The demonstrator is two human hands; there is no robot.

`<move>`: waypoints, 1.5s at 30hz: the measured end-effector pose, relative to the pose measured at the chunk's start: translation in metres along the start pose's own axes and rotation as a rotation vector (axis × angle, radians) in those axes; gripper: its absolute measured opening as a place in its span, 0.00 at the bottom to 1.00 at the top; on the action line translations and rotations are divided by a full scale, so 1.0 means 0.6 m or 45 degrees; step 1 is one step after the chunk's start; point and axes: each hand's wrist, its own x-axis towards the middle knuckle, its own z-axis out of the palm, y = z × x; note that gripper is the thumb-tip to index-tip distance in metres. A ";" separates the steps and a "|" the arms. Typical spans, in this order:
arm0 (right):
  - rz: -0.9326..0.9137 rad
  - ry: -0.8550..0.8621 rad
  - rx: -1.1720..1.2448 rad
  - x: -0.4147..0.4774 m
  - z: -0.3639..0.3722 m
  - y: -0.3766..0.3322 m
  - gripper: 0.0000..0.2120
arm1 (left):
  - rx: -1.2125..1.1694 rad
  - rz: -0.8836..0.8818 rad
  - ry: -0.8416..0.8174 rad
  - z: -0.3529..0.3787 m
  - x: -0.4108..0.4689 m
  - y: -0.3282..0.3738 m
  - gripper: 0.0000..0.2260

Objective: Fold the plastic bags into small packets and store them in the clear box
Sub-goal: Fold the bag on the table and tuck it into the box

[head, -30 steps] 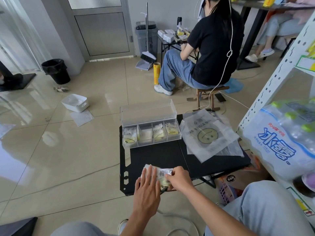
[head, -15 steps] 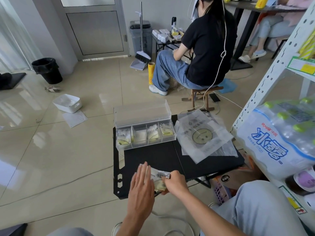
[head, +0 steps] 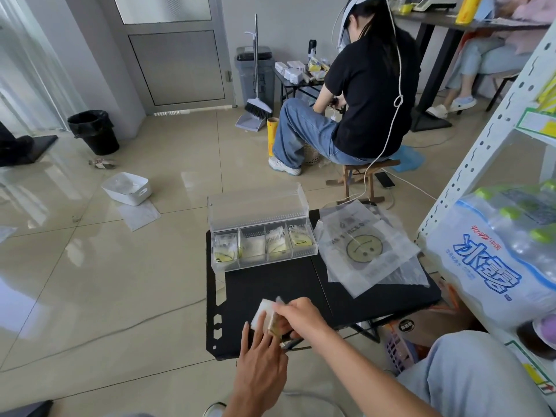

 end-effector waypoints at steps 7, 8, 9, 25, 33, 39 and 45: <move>-0.145 -0.022 -0.166 0.007 0.030 -0.020 0.08 | 0.026 -0.037 -0.199 -0.006 0.003 0.004 0.29; -0.161 -0.015 -0.173 0.009 0.030 -0.022 0.08 | 0.014 -0.051 -0.220 -0.004 0.005 0.003 0.33; -0.170 -0.012 -0.172 0.011 0.029 -0.023 0.08 | -0.001 -0.059 -0.232 -0.004 0.006 0.003 0.35; -0.275 -0.089 -0.294 0.034 0.005 -0.034 0.08 | -0.023 -0.133 -0.113 -0.008 -0.002 0.017 0.39; -0.276 -0.169 -0.241 0.036 0.004 -0.031 0.10 | -0.215 -0.189 -0.097 0.002 -0.007 0.018 0.46; -0.242 -0.135 -0.201 0.040 0.005 -0.033 0.10 | -0.432 -0.232 -0.117 -0.032 -0.021 0.020 0.46; -0.267 -0.120 -0.313 0.036 0.003 -0.019 0.15 | -0.748 -0.458 0.007 -0.037 -0.036 0.017 0.46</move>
